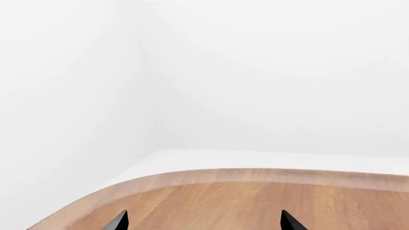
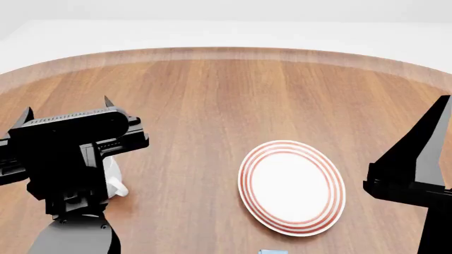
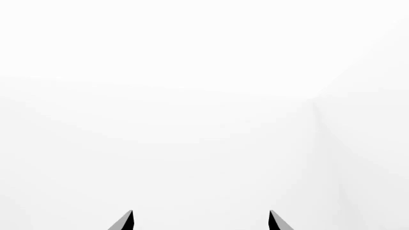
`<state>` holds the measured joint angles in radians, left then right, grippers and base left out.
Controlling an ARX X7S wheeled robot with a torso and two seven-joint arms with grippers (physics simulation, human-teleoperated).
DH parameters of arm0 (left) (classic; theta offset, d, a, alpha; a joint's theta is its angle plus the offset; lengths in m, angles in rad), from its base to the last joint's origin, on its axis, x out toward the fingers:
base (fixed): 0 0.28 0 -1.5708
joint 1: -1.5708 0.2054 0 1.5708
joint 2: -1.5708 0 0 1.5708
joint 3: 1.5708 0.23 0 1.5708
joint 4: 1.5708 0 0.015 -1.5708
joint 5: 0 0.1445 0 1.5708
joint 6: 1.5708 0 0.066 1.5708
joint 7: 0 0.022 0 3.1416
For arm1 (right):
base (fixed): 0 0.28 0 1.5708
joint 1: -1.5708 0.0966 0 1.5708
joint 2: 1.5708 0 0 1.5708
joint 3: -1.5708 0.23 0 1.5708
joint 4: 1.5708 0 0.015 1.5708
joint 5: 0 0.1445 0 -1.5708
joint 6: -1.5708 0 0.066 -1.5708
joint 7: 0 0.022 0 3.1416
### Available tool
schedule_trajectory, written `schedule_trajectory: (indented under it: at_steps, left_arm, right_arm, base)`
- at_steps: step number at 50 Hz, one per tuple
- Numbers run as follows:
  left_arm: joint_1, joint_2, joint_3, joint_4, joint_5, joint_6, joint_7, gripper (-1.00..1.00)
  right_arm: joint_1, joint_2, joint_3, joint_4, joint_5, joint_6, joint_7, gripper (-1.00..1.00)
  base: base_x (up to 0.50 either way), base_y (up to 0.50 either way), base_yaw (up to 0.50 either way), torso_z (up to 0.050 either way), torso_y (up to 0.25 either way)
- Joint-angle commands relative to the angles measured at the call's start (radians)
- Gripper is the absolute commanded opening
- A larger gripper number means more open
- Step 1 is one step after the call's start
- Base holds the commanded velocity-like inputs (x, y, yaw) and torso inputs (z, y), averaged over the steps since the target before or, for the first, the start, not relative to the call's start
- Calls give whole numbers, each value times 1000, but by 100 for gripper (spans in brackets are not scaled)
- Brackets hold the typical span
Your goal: Pick up the white mug and put it on the plate, and put the chocolate pudding to the right of the plate.
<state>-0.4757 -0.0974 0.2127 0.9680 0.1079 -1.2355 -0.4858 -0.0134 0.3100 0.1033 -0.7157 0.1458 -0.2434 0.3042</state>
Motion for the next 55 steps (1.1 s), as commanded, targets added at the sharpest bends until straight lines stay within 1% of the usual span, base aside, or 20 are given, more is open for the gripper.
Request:
schedule_trajectory:
  at_steps: [1,3,7,8,9,10,11,13,14,15,18,19,23,28,32,39,45,49,55]
  left_arm:
    - [-185,95,-34,-114,-229,-151,-199,100]
    - [-212,95,-50,-152,-310,-140,-265,100]
    - [-267,94,-33,-251,-396,-119,-359,100]
    - [-277,95,-37,-281,-438,-98,-390,100]
    - [-288,96,-48,-301,-481,-108,-441,100]
    - [-294,93,-42,-317,-504,-86,-450,100]
    - [-307,94,-43,-340,-524,-100,-490,100]
    - [-313,94,-60,-370,-573,-71,-531,100]
    - [-327,95,-71,-405,-603,-78,-580,100]
    - [-331,92,-69,-418,-613,-64,-595,100]
    - [-361,91,-69,-488,-627,-56,-697,100]
    - [-362,88,-67,-491,-636,-53,-704,100]
    - [-362,90,-66,-615,-654,55,-762,100]
    - [-360,90,-73,-732,-682,150,-834,100]
    - [-364,87,-63,-776,-691,181,-903,100]
    - [-382,88,-63,-828,-741,216,-984,100]
    - [-374,85,-51,-912,-765,296,-1004,100]
    - [-349,86,-61,-959,-777,358,-1043,100]
    - [-323,86,-58,-1001,-749,404,-1073,100]
  right_arm:
    - [-1,-12,23,-16,-17,5,-19,100]
    - [-1,-11,22,-18,-18,4,-18,100]
    - [0,-11,18,-19,-23,7,-16,100]
    - [-1,-10,17,-22,-22,7,-16,100]
    - [0,-10,17,-22,-22,7,-16,100]
    - [0,-9,19,-23,-20,9,-15,100]
    - [0,-8,19,-24,-19,10,-14,100]
    - [0,-7,19,-26,-18,10,-13,100]
    - [-1,-7,18,-26,-18,11,-13,100]
    - [-1,-7,17,-26,-19,12,-12,100]
    - [0,-5,15,-28,-18,14,-12,100]
    - [0,-5,14,-29,-19,15,-12,100]
    - [-1,-2,16,-30,-14,16,-10,100]
    - [0,0,15,-29,-12,16,-7,100]
    - [1,1,15,-30,-11,19,-5,100]
    - [-2,2,11,-29,-8,15,-3,100]
    - [-4,4,10,-24,-1,13,-2,100]
    - [-4,5,8,-22,1,13,-1,100]
    - [-5,8,3,-20,6,14,-1,100]
  base:
    - [0,0,0,0,0]
    - [0,0,0,0,0]
    - [0,0,0,0,0]
    - [0,0,0,0,0]
    - [0,0,0,0,0]
    - [0,0,0,0,0]
    - [0,0,0,0,0]
    - [0,0,0,0,0]
    - [0,0,0,0,0]
    - [0,0,0,0,0]
    - [0,0,0,0,0]
    - [0,0,0,0,0]
    - [0,0,0,0,0]
    - [0,0,0,0,0]
    - [0,0,0,0,0]
    - [0,0,0,0,0]
    - [0,0,0,0,0]
    - [0,0,0,0,0]
    - [0,0,0,0,0]
